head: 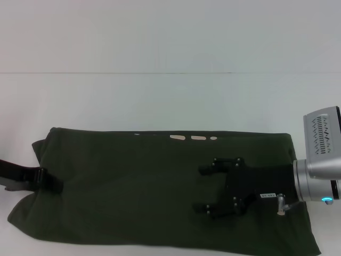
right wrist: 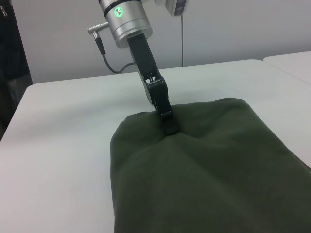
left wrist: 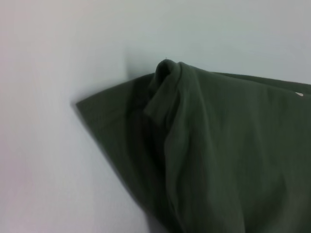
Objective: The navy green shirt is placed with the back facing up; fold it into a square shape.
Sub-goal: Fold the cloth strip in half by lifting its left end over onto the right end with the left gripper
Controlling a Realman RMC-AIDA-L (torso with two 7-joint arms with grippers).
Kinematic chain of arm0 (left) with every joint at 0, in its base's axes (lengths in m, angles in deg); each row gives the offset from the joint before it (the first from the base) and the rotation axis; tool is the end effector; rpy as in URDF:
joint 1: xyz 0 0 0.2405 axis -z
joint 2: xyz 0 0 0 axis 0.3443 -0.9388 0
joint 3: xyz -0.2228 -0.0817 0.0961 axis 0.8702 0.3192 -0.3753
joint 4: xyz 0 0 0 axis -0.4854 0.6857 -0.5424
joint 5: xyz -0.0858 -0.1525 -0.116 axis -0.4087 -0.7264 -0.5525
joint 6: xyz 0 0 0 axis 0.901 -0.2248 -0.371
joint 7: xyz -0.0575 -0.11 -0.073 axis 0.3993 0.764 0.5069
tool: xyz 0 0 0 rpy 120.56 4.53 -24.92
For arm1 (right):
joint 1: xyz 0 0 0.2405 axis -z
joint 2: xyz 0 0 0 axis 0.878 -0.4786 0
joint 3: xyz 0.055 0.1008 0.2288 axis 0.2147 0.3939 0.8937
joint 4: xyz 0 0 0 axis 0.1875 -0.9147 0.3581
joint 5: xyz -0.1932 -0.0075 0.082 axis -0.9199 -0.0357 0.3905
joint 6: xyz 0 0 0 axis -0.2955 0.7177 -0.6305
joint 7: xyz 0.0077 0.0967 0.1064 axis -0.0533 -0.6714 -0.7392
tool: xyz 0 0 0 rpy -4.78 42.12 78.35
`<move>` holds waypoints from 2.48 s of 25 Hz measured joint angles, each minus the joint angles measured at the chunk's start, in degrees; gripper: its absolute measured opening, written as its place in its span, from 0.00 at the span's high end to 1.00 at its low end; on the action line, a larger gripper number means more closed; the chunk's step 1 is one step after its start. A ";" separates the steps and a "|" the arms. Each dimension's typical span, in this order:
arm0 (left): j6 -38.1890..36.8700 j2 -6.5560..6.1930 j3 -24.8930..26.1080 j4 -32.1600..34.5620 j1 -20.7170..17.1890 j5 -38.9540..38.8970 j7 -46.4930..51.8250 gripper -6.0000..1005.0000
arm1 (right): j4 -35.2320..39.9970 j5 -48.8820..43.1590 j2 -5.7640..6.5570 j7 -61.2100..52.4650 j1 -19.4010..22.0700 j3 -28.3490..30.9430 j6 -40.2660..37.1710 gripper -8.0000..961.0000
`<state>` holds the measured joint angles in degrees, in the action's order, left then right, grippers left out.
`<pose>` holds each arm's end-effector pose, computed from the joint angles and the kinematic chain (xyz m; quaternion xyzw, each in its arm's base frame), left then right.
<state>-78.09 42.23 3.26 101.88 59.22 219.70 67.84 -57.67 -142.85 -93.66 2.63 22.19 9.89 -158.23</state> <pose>-0.3306 0.3571 0.0487 -0.7527 -0.6395 0.0103 0.1560 0.2432 0.3351 -0.0655 -0.9811 0.0798 0.1592 0.0751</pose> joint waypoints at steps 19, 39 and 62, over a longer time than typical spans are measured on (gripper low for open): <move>-2.00 -0.73 0.09 0.50 0.76 -0.01 -0.31 0.86 | 0.00 0.13 0.00 0.00 0.02 -0.50 -0.01 0.05; -2.06 -4.76 0.73 4.79 -0.46 2.41 0.81 0.87 | 0.08 0.27 0.00 0.32 0.09 -0.52 -0.53 0.05; -12.32 -5.60 8.83 8.77 0.05 2.77 2.81 0.87 | 0.00 0.26 0.00 0.82 0.55 -0.52 -0.59 0.05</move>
<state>-90.42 36.63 12.09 110.65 59.27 222.47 70.66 -57.67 -142.59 -93.66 3.46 22.74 9.36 -158.82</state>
